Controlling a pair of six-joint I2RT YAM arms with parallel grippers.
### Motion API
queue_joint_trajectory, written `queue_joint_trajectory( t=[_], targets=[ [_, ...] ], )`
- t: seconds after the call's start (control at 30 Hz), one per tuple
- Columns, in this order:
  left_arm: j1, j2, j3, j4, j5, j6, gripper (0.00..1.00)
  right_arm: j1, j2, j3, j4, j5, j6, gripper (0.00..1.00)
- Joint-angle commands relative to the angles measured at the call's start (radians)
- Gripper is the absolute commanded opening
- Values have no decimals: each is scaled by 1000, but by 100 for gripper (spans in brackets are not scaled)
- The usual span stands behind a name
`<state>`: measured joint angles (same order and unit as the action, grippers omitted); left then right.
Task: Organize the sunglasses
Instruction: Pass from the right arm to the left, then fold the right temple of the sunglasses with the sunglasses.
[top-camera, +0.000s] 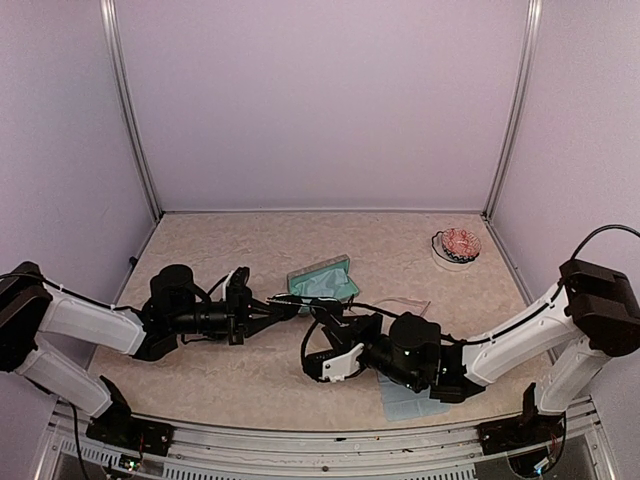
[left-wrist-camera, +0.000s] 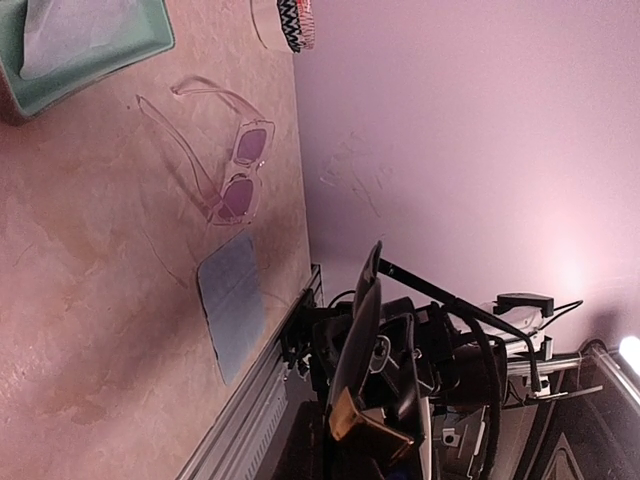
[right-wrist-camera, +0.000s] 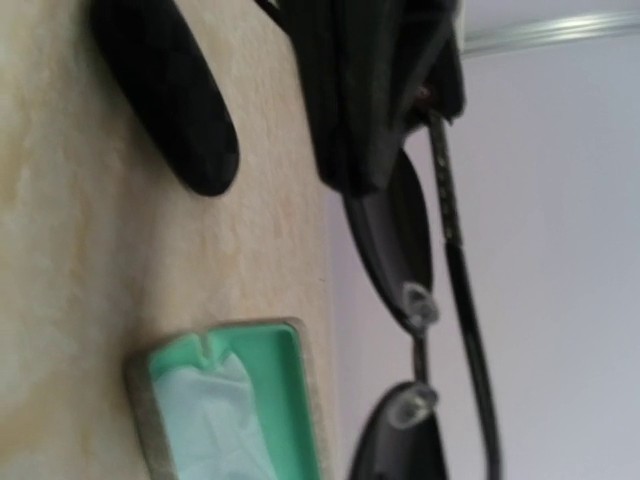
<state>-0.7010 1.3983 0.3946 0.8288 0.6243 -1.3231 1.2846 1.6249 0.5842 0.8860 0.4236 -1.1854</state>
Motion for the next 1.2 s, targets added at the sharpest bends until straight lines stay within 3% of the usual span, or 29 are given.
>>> queue_joint_trajectory(
  t=[0.0,0.13,0.4,0.53,0.67,0.9,1.17],
  targets=[
    [11,-33,-6,21,-6,17,0,29,13,6,20,1,36,28],
    [50,-60,-36,24,-14,6,0,43,-10,-26,48,3,62,34],
    [140,-132,-59,-60,-2,65,0,44,-160,-133,4,2,245,37],
    [155,-149,-57,-91,12,102,0,19,-235,-136,-84,-16,405,26],
    [159,-154,-60,-103,28,125,0,-37,-312,-126,-158,-75,592,0],
    [156,-162,-81,-76,25,126,0,-145,-356,-62,-229,-118,978,0],
    [152,-169,-99,-53,29,121,0,-149,-240,33,-176,-94,1125,0]
  ],
)
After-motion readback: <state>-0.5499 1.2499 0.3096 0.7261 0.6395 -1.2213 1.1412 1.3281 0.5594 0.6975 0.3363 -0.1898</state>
